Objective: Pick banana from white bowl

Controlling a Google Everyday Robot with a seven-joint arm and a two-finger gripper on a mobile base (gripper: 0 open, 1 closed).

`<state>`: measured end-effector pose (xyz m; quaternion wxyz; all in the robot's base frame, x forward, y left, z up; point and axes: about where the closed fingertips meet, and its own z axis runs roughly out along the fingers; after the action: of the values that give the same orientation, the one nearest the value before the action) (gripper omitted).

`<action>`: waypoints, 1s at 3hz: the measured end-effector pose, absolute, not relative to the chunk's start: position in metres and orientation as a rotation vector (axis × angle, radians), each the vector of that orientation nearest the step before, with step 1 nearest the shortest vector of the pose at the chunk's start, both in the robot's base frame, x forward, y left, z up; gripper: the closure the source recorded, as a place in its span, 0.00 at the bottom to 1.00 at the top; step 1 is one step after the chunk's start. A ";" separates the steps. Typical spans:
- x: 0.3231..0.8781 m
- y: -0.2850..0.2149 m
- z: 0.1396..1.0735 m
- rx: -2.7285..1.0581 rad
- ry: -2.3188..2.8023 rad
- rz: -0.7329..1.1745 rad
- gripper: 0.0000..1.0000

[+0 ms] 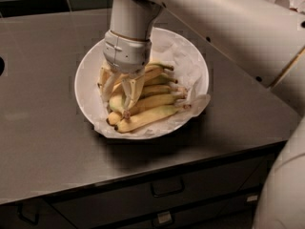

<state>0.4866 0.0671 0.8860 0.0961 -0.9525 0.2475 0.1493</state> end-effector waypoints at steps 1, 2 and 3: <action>0.487 0.067 0.886 -2.822 0.733 0.442 0.99; 0.489 0.070 0.897 -2.773 0.738 0.363 1.00; 0.482 0.067 0.924 -2.736 0.752 0.213 1.00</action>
Offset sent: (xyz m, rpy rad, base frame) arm -0.0064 -0.0075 0.0290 0.0605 -0.1174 -0.0450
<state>0.4820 0.0671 0.9238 0.1477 -0.9510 0.2615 0.0742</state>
